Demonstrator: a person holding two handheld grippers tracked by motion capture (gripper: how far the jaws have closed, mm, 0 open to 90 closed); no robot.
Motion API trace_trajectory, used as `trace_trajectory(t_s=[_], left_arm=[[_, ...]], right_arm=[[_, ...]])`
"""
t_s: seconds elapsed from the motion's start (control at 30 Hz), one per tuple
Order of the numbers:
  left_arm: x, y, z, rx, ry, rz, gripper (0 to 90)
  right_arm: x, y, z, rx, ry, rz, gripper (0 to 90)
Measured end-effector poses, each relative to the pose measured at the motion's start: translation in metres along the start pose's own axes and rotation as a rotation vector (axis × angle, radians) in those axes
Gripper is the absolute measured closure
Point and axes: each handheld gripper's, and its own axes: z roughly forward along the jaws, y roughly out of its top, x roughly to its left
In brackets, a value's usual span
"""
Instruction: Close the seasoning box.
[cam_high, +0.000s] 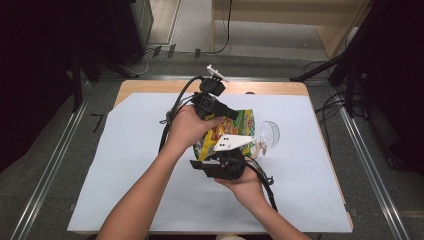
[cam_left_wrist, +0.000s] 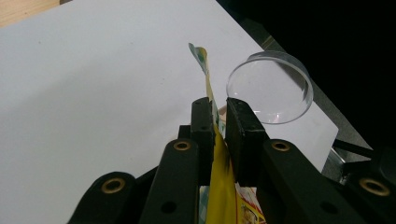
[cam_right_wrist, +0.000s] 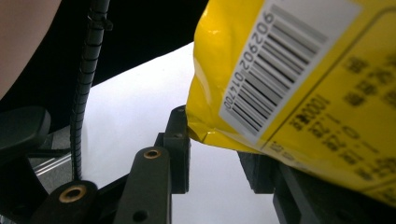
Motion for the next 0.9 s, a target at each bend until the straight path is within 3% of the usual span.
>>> trace_trajectory(t_s=[0.9], left_arm=[[-0.0026, 0.0036, -0.0015, -0.004, -0.003, 0.003, 82.1]], right_arm=[[-0.0003, 0.0027, -0.0031, -0.005, -0.002, -0.001, 67.7]])
